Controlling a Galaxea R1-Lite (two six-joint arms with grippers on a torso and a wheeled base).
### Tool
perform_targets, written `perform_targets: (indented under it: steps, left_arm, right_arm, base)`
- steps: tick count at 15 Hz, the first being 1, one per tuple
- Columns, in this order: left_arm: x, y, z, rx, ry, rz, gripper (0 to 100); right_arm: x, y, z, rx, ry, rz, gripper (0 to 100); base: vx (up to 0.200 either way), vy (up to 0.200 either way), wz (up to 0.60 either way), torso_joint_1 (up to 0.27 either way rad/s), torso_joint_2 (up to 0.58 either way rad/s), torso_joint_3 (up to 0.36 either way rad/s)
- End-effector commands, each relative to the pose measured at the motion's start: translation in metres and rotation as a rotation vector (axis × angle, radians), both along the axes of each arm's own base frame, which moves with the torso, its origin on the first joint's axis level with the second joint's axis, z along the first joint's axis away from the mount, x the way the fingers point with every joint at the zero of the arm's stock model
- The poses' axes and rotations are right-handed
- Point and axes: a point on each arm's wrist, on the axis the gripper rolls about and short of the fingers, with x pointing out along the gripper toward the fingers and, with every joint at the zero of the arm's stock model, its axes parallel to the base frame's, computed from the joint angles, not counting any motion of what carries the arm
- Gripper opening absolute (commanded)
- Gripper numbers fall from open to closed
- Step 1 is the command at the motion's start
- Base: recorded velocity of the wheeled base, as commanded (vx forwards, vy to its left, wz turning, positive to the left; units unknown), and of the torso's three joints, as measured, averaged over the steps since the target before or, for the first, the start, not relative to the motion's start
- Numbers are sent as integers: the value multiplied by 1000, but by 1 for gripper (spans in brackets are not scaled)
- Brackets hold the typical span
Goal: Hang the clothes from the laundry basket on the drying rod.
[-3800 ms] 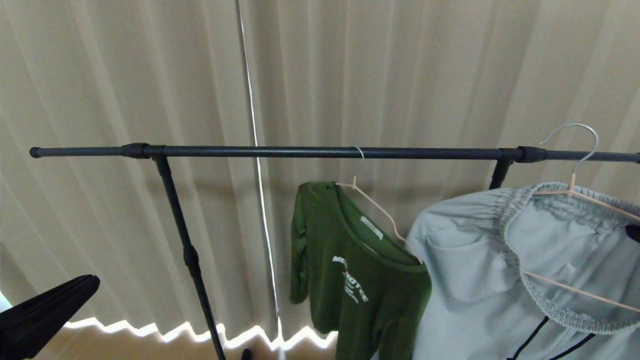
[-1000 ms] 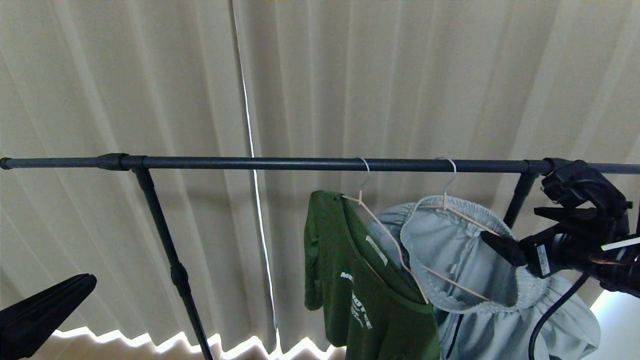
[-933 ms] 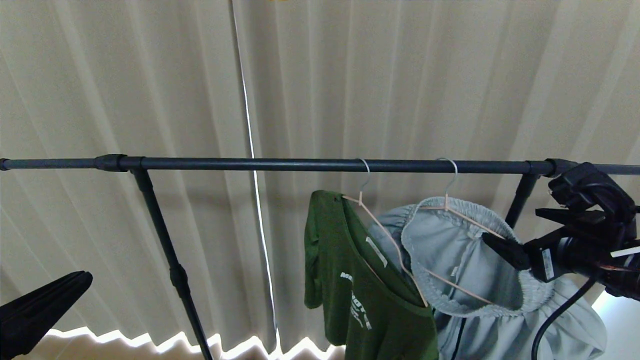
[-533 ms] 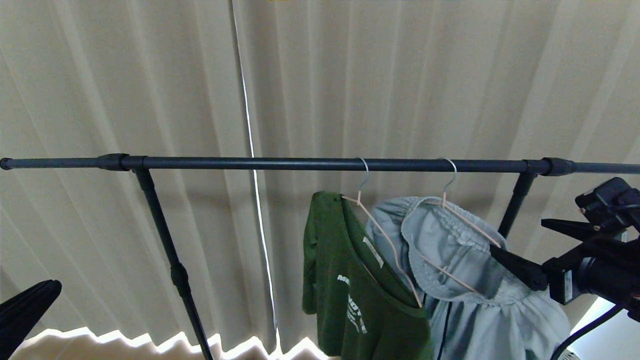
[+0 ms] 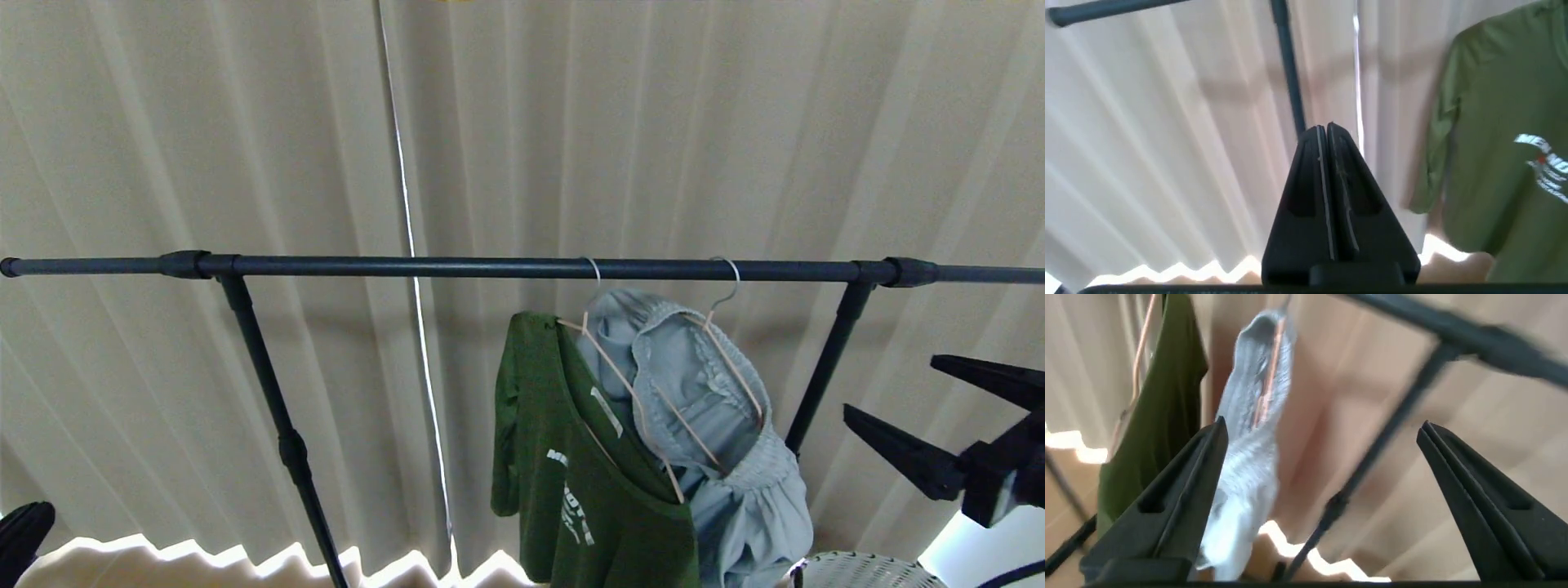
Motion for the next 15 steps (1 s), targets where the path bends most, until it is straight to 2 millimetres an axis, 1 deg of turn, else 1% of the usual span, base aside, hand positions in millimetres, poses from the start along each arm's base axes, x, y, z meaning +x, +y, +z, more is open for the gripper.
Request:
perform_targets:
  steps: [1,3,5,6,7,8,10,12,13,14,15]
  left_arm:
    - [-19,-2,-9,9,-76,21,0]
    - [-32,-4,-17,15,-93,13,0]
    - [-48,-6,-35,18,-95,-19,0]
    - [-51,-6,-40,20,-84,-29,0]
    - [-51,-6,-40,16,-78,-29,0]
    - [-51,-6,-41,17,-73,-48,0]
    - [-51,-8,-41,22,-68,-166,0]
    - [-51,-9,-42,16,-66,-198,0]
    - [-51,-9,-42,16,-66,-198,0]
    - [-51,-9,-41,-21,-64,-202,0]
    - [-51,-8,-42,-31,-58,-213,0]
  right_arm:
    - [-42,-14,6,32,-143,-39,100]
    - [-57,-26,-1,12,-133,-185,100]
    - [-85,-37,-11,-5,-86,-336,100]
    - [-94,-38,-16,-5,-82,-367,100]
    - [-103,-38,-20,-5,-87,-377,100]
    - [-116,-37,-28,-1,-104,-372,100]
    - [-133,-36,-38,11,-146,-323,100]
    - [-144,-37,-48,18,-169,-284,100]
    - [-144,-37,-48,18,-169,-284,100]
    - [-152,-37,-59,18,-174,-276,100]
    - [-156,-37,-63,17,-165,-280,100]
  base:
    - [0,0,0,0,0,0]
    - [0,0,0,0,0,0]
    - [0,0,0,0,0,0]
    - [0,0,0,0,0,0]
    - [0,0,0,0,0,0]
    - [0,0,0,0,0,0]
    - [0,0,0,0,0,0]
    - [0,0,0,0,0,0]
    - [0,0,0,0,0,0]
    - [0,0,0,0,0,0]
    - [0,0,0,0,0,0]
